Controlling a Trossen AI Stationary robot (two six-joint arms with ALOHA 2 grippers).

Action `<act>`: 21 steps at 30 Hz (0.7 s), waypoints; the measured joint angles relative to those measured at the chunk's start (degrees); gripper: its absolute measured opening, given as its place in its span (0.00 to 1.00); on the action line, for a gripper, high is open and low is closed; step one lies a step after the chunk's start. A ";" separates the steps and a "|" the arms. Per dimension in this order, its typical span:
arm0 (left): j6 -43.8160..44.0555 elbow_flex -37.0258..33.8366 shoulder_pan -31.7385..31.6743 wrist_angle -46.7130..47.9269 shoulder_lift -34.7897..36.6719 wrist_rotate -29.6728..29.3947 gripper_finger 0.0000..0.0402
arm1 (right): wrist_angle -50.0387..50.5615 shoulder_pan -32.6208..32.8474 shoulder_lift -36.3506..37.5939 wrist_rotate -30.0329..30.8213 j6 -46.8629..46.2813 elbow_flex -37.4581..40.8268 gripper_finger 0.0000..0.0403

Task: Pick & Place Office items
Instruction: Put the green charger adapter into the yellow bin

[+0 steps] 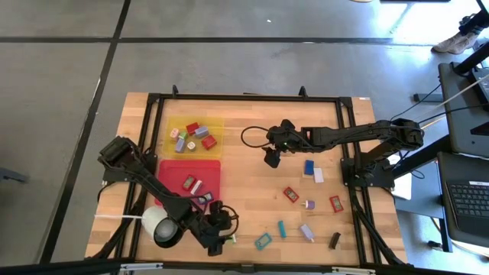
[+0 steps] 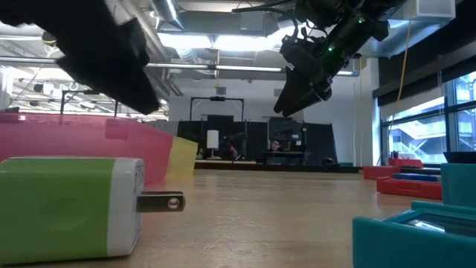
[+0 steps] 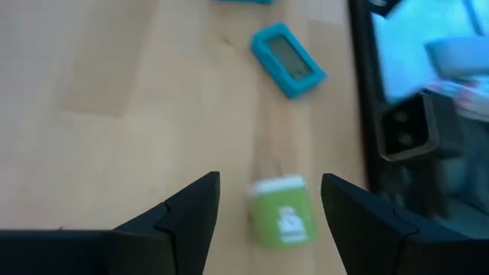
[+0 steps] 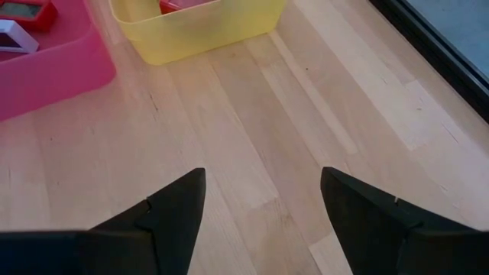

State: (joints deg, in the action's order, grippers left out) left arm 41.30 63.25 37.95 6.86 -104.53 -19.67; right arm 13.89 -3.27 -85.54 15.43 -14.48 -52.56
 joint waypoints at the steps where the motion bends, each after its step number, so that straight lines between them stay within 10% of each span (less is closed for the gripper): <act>1: 0.11 -0.01 0.00 0.52 0.00 -1.64 0.56 | 0.00 -0.01 0.00 -0.01 0.00 0.00 0.65; 6: 5.75 -0.01 0.20 1.96 0.00 -8.95 0.56 | -0.01 -0.01 0.00 0.00 0.00 0.00 0.65; 21: 8.02 3.36 0.77 2.24 -1.01 -5.64 0.62 | -0.22 -0.02 0.00 0.01 0.00 0.00 0.65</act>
State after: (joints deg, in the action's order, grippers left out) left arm 49.32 66.61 38.72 9.10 -105.54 -25.31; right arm 13.67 -3.29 -85.54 15.44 -14.48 -52.56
